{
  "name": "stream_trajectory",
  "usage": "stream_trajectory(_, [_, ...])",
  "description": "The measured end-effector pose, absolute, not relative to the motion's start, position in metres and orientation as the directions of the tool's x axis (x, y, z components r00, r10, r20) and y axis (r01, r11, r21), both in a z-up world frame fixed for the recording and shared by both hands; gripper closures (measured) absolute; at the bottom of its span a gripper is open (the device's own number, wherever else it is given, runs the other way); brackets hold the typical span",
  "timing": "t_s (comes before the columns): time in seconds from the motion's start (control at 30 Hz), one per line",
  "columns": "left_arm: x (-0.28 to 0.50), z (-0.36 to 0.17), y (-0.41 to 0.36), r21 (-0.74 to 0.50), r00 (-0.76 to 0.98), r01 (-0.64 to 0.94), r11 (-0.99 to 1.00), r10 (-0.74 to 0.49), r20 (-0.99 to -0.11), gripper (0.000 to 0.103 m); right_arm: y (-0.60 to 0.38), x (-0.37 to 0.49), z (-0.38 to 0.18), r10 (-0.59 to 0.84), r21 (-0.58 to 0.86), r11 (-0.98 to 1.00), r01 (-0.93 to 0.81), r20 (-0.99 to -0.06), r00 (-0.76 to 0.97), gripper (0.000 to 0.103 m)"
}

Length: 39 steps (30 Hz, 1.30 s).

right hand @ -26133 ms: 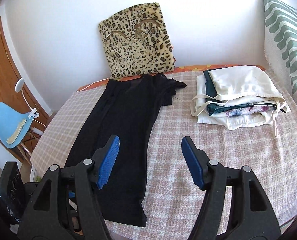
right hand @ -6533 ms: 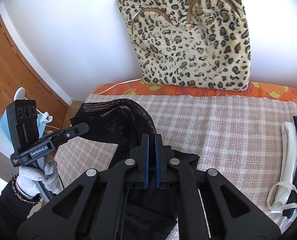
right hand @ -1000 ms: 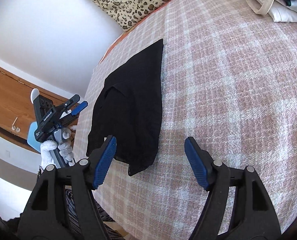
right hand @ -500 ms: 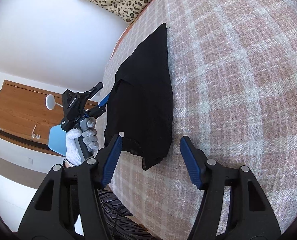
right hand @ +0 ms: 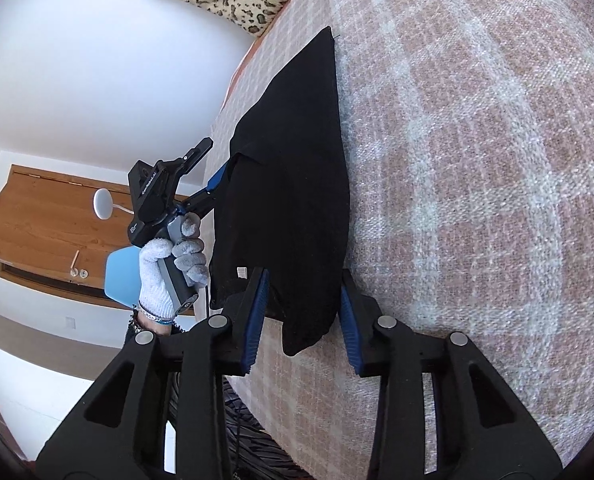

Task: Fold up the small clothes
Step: 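Close the right gripper on the shirt edge while the left gripper closes beside it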

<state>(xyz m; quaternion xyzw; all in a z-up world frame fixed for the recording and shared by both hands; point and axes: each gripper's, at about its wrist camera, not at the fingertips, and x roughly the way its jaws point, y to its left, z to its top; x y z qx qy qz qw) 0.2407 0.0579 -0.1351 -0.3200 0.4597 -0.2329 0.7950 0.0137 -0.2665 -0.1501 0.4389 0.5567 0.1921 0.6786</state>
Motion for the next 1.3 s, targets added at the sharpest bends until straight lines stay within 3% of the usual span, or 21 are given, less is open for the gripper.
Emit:
stream_trajectory(0.07, [0.245, -0.135, 0.055, -0.733, 0.466, 0.080, 0.675, -0.675, -0.571, 0.041, -0.266, 0.017, -0.154, 0.760, 0.819, 0.524, 0.235, -0.574, 0.304, 0.077])
stream_trajectory(0.3, [0.255, -0.136, 0.038, -0.750, 0.430, 0.112, 0.652, -0.712, -0.555, 0.043, -0.255, 0.029, -0.158, 0.786, 0.840, 0.493, 0.227, -0.542, 0.298, 0.078])
stream_trajectory(0.5, [0.255, -0.134, 0.020, -0.719, 0.393, 0.158, 0.677, -0.711, -0.583, 0.054, -0.249, 0.033, -0.160, 0.805, 0.859, 0.458, 0.230, -0.511, 0.303, 0.078])
stream_trajectory(0.57, [0.255, -0.135, 0.021, -0.706, 0.395, 0.154, 0.692, -0.698, -0.597, 0.062, -0.245, 0.032, -0.158, 0.804, 0.857, 0.462, 0.226, -0.513, 0.302, 0.078])
stream_trajectory(0.7, [0.254, -0.140, 0.026, -0.683, 0.407, 0.129, 0.719, -0.666, -0.625, 0.093, -0.243, 0.036, -0.156, 0.796, 0.854, 0.469, 0.227, -0.519, 0.310, 0.078])
stream_trajectory(0.73, [0.253, -0.141, 0.026, -0.673, 0.413, 0.130, 0.728, -0.657, -0.631, 0.095, -0.242, 0.036, -0.155, 0.793, 0.851, 0.476, 0.223, -0.525, 0.309, 0.078])
stream_trajectory(1.1, [0.248, -0.137, 0.021, -0.666, 0.442, 0.130, 0.734, -0.645, -0.623, 0.097, -0.231, 0.040, -0.152, 0.758, 0.818, 0.529, 0.224, -0.575, 0.308, 0.088])
stream_trajectory(1.2, [0.252, -0.140, 0.019, -0.677, 0.428, 0.110, 0.728, -0.649, -0.629, 0.086, -0.234, 0.042, -0.156, 0.761, 0.821, 0.523, 0.230, -0.571, 0.309, 0.088])
stream_trajectory(1.3, [0.252, -0.140, 0.015, -0.681, 0.432, 0.122, 0.722, -0.656, -0.619, 0.086, -0.236, 0.045, -0.156, 0.754, 0.814, 0.534, 0.228, -0.581, 0.306, 0.088])
